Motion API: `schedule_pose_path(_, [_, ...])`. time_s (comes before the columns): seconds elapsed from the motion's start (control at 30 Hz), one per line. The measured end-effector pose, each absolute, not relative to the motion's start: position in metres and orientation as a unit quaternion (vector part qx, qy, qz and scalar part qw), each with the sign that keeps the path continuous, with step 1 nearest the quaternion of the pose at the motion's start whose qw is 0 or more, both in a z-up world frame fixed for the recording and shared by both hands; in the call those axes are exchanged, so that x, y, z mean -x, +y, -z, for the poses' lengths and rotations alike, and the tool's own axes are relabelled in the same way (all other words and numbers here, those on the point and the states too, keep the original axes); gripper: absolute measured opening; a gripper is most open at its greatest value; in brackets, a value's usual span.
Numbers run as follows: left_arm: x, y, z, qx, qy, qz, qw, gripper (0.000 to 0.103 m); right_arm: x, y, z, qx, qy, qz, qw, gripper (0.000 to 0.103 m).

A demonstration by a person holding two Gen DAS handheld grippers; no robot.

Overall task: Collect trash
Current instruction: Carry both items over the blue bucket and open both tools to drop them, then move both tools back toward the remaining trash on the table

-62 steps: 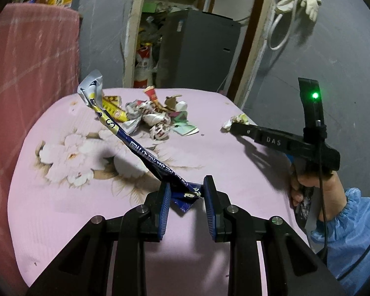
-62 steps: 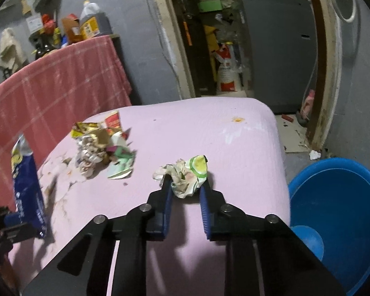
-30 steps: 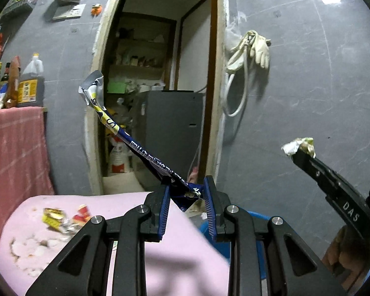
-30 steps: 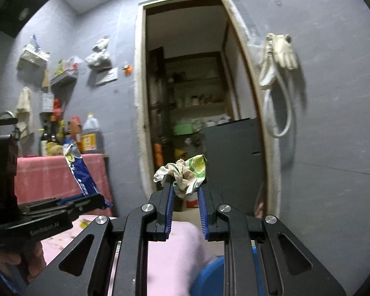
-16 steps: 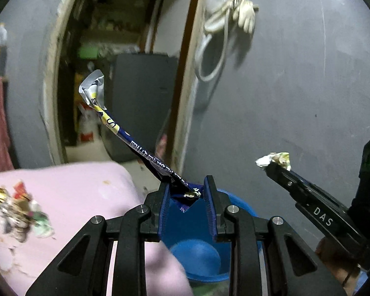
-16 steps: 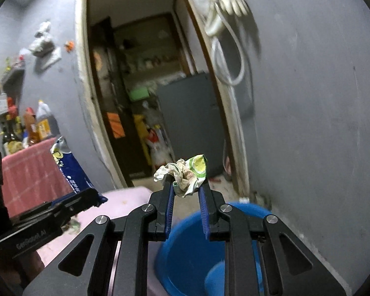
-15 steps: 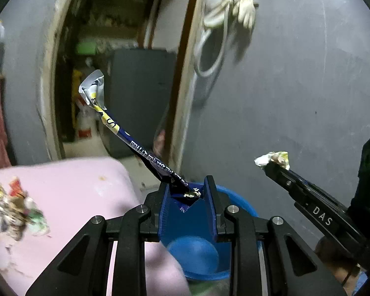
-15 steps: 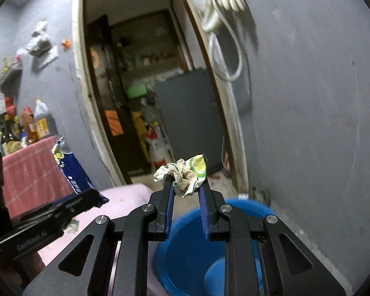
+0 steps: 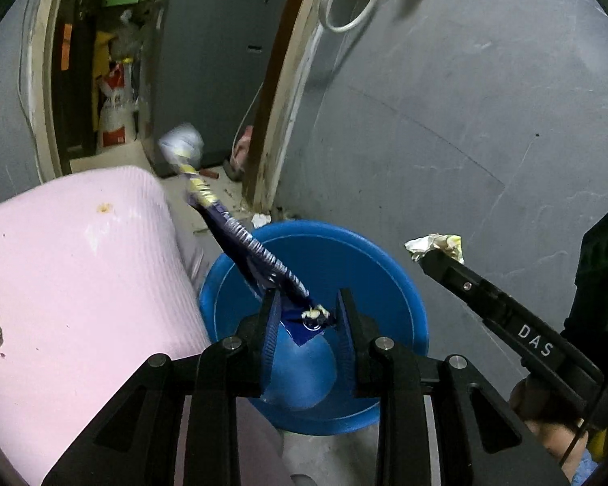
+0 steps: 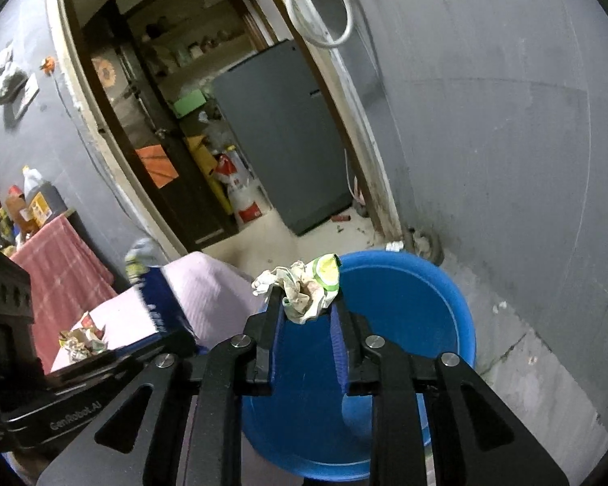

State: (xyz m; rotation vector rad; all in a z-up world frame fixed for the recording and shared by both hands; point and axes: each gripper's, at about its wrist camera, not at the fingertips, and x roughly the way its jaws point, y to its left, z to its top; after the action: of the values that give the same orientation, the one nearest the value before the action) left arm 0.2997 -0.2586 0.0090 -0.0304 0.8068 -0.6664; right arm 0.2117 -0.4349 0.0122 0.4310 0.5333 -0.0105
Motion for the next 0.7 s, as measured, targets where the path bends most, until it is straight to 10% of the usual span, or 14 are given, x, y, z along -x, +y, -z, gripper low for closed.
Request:
schedule_pose_path(0.37, [-0.295, -0.241, -0.016, 0.041, 0.383, 0.294, 0.875, 0.038, -0.22, -0.442, -0.009, -0.227, 0.271, 0.011, 0.935, 0.033])
schedule_pose_path(0.7, [-0.279, -0.183, -0.058, 0.077, 0.302, 0.236, 0.92, 0.077, -0.209, -0.426, -0.031, -0.202, 0.207, -0.002, 0.957, 0.06])
